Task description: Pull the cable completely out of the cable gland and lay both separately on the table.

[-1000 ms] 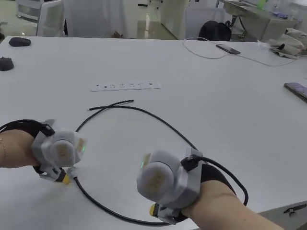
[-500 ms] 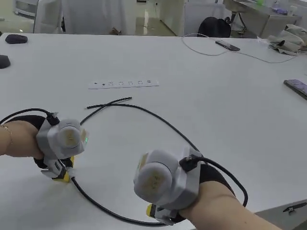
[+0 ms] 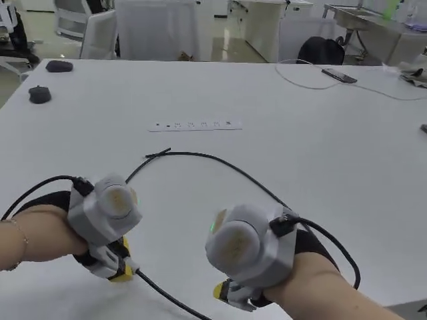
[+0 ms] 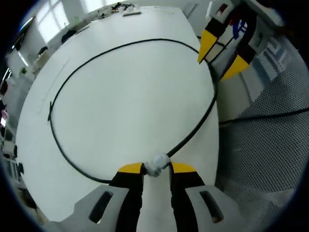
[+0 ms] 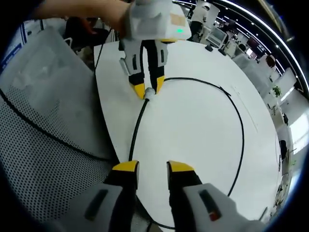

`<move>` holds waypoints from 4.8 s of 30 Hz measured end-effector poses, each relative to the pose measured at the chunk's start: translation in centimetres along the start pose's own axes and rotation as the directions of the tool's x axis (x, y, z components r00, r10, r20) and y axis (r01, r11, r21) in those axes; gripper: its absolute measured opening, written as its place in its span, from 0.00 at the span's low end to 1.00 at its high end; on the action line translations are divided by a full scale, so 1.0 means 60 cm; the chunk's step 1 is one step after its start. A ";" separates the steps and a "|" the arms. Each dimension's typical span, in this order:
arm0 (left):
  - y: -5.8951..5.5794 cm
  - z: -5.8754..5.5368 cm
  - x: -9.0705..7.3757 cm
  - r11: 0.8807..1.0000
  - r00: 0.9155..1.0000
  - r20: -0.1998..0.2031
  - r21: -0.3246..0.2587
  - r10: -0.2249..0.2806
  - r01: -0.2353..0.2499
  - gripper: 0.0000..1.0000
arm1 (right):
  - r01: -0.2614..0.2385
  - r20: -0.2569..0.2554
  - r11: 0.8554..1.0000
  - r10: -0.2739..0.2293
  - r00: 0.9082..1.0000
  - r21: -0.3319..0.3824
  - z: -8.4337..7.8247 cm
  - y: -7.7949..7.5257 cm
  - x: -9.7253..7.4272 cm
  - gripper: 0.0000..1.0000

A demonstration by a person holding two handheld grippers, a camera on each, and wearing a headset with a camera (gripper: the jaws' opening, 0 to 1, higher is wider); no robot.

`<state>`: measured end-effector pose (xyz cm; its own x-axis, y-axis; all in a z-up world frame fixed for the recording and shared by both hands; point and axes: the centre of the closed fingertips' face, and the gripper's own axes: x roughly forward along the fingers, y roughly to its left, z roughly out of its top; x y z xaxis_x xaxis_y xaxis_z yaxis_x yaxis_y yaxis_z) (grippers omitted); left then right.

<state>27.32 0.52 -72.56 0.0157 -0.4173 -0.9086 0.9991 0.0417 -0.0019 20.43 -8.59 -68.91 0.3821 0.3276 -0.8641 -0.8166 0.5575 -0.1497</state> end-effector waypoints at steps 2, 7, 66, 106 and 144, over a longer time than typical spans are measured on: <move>-0.015 0.011 -0.016 0.999 1.000 0.028 -0.046 0.000 0.001 0.21 | -0.020 0.026 1.000 0.020 0.999 0.008 0.008 0.006 0.000 0.26; -0.051 0.033 -0.057 0.997 0.996 0.078 -0.070 0.033 -0.027 0.21 | -0.127 0.142 0.990 0.117 0.983 0.064 0.042 0.033 -0.003 0.31; -0.093 0.107 -0.115 0.918 0.875 0.345 0.081 0.340 -0.388 0.29 | -0.179 0.319 0.984 0.175 0.932 -0.018 0.099 0.057 -0.029 0.02; -0.097 0.076 -0.088 0.920 0.913 0.234 0.128 0.335 -0.370 0.16 | -0.046 0.292 0.983 0.097 0.951 -0.177 0.110 0.053 -0.028 0.18; -0.086 0.076 -0.096 0.910 0.900 0.242 0.113 0.364 -0.398 0.16 | 0.026 0.155 0.983 0.003 0.988 -0.180 0.065 0.024 -0.009 0.17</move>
<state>22.22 -1.41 -65.42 0.3868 -0.5797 -0.7171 0.9076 0.1016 0.4074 20.77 -4.99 -66.77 0.4423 0.4430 -0.7798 -0.8711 0.4191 -0.2560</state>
